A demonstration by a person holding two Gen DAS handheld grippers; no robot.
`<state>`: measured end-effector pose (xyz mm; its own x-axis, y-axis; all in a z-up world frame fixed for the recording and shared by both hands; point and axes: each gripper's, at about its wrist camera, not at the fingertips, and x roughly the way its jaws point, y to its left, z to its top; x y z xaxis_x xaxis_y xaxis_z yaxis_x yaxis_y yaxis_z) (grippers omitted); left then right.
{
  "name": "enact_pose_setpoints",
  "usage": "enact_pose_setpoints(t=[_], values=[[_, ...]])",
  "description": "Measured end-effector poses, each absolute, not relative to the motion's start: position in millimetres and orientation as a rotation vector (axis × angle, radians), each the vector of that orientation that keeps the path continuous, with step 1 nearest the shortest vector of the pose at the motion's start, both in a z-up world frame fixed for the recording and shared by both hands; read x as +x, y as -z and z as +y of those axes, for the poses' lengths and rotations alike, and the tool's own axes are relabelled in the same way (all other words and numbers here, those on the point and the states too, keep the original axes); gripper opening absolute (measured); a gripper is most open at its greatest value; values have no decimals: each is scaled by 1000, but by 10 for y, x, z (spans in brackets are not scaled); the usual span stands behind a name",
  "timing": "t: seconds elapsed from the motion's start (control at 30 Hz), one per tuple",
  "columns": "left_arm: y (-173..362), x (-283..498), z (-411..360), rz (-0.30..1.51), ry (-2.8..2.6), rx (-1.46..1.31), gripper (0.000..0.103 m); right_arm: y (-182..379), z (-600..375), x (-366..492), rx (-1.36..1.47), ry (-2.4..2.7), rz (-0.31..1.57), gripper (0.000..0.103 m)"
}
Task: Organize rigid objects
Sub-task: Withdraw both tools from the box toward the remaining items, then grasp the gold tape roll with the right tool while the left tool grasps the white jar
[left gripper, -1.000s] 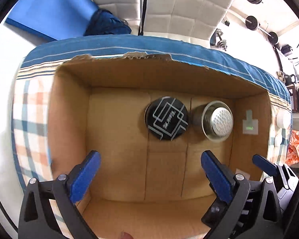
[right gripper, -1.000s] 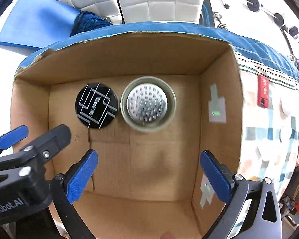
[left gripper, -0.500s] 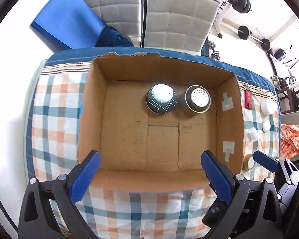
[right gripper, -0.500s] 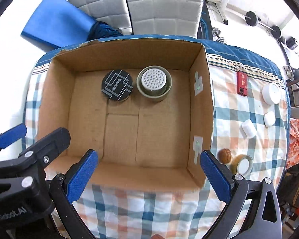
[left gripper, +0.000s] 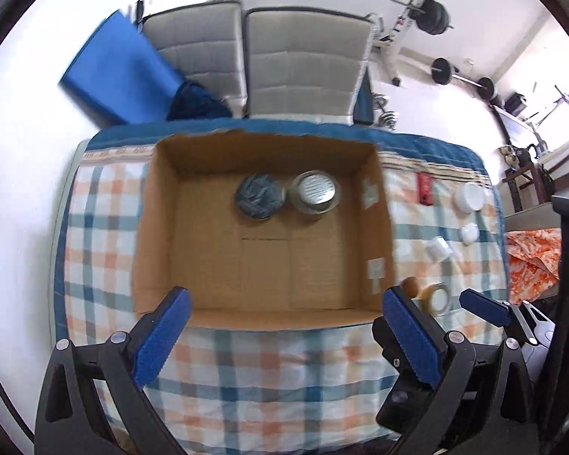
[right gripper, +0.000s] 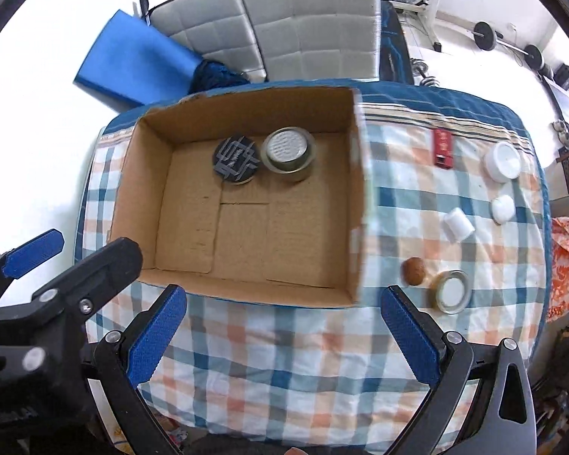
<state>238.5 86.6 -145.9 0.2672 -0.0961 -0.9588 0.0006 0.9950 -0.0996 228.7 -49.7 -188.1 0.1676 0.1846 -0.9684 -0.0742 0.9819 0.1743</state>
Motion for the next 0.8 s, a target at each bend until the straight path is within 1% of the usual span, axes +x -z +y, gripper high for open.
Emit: enact_pose_setpoints(t=[0.1, 0.2, 0.3, 0.4, 0.53, 0.63, 0.7, 0.73, 0.8], values=[[1452, 2452, 480, 1284, 106, -55, 103, 1865, -979, 2282, 105, -117, 1380, 103], [1616, 2542, 24, 1285, 139, -1, 103, 2017, -1566, 2238, 113, -6, 1392, 103], [1975, 2622, -359, 1317, 124, 60, 103, 2391, -2110, 2193, 162, 86, 1457, 103], [2406, 2679, -636, 1359, 62, 150, 103, 2909, -2447, 2155, 219, 134, 1538, 103], [2862, 2724, -795, 1422, 7, 212, 103, 3526, -2621, 2148, 328, 127, 1606, 102], [3028, 2752, -842, 1442, -21, 249, 103, 3847, -2645, 2191, 371, 128, 1643, 99], [3079, 2773, -867, 1445, -36, 268, 103, 4036, -2642, 2225, 402, 119, 1673, 90], [3091, 2788, -881, 1447, -43, 273, 103, 4098, -2642, 2239, 409, 113, 1679, 87], [3109, 2815, -917, 1448, -49, 278, 103, 4199, -2629, 2265, 389, 114, 1689, 70]])
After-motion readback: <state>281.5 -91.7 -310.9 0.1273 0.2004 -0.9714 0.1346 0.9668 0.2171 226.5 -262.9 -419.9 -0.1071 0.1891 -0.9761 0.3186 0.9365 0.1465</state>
